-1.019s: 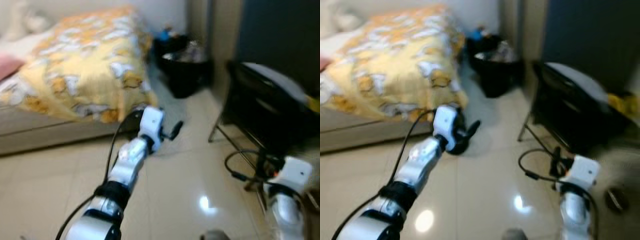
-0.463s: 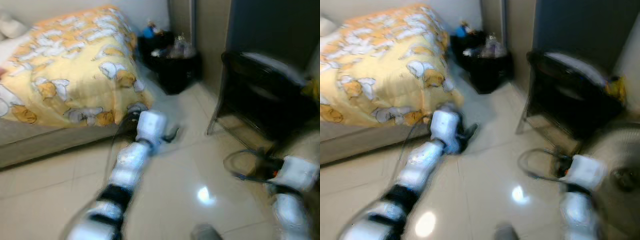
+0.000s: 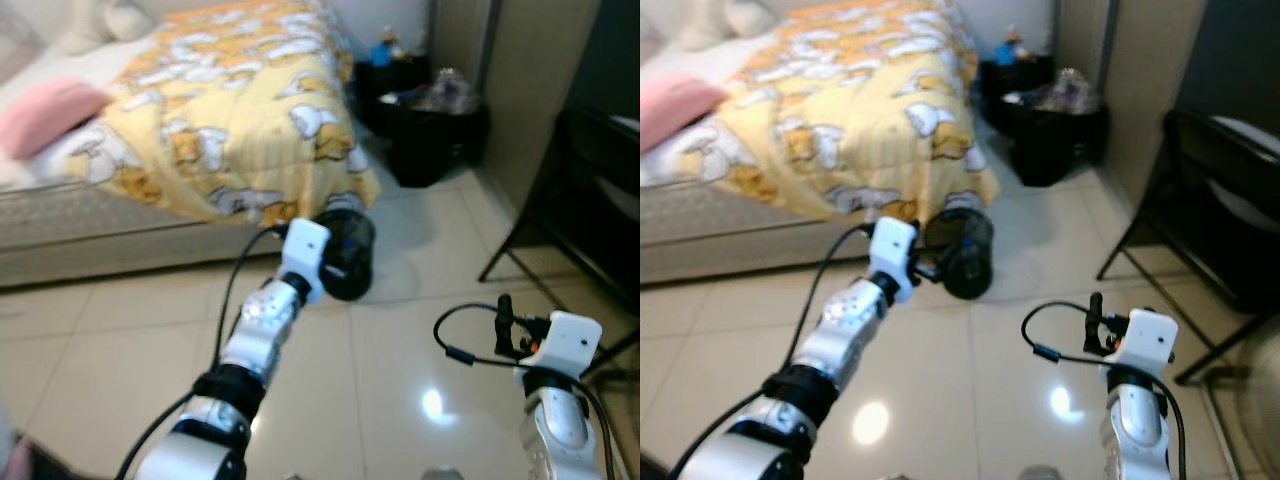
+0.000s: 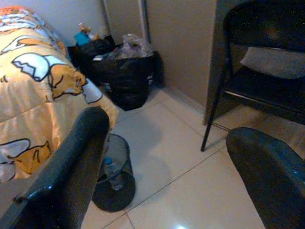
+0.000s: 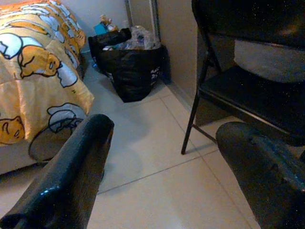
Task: Clean up the room
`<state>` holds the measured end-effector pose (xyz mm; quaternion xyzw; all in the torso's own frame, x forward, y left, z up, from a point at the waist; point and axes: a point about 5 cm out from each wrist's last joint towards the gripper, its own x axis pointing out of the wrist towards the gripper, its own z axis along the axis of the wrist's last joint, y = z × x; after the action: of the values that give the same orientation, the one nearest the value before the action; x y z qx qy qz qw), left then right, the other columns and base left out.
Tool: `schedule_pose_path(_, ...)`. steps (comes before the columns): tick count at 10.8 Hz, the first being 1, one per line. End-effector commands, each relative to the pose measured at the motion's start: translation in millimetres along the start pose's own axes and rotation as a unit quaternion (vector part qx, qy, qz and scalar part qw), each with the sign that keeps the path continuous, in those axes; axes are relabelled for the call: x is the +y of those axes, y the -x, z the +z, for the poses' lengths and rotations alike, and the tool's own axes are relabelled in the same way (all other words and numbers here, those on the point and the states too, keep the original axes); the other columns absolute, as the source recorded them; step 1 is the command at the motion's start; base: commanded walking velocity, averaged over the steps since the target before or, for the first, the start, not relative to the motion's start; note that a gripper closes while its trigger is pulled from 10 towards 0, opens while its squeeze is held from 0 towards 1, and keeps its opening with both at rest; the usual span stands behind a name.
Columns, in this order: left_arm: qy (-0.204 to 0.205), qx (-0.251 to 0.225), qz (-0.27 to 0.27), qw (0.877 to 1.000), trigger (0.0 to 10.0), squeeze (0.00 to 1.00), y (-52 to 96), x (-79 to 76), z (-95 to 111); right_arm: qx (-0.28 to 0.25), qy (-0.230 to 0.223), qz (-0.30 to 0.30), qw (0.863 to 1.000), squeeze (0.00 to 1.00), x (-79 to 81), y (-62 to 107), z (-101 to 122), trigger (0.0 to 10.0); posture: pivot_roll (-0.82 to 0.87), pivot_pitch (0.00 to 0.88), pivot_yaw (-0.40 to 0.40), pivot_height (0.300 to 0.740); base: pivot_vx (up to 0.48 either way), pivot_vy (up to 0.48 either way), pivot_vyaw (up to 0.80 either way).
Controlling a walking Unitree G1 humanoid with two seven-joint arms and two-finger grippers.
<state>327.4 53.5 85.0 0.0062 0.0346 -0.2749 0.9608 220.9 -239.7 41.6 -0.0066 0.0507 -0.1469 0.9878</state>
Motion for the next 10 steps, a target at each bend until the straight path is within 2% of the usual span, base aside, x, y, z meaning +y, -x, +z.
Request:
schedule_pose_path(1, -0.016, 0.001, -0.002, 1.0, 10.0, 0.0, -0.4, 1.4, 0.8, -0.006, -0.003, 0.02, 1.0, 0.0, 9.0, 2.3, 1.3, 10.0, -0.33, 0.0, 0.201, 0.73, 0.0, 0.0, 0.0)
schedule_pose_path(2, -0.024, -0.002, -0.003, 1.0, 10.0, 0.0, -0.4, 0.9, 1.8, -0.006, 0.002, 0.028, 1.0, 0.0, 13.1, 4.0, 0.6, 10.0, -0.33, 0.0, 0.2, 0.73, 0.0, 0.0, 0.0)
schedule_pose_path(4, -0.034, 0.001, -0.005, 0.999, 10.0, 0.0, -0.6, -0.5, 1.1, -0.007, 0.004, 0.028, 1.0, 0.0, 10.4, 4.0, 2.1, 10.0, -0.34, 0.0, 0.195, 0.73, 0.0, 0.0, 0.0)
schedule_pose_path(10, -0.029, 0.027, 0.002, 0.999, 10.0, 0.0, -1.4, 2.9, -3.0, -0.009, 0.005, 0.026, 1.0, 0.0, 9.8, 5.6, 3.2, 10.0, -0.34, 0.0, 0.202, 0.73, 0.459, 0.0, 0.0)
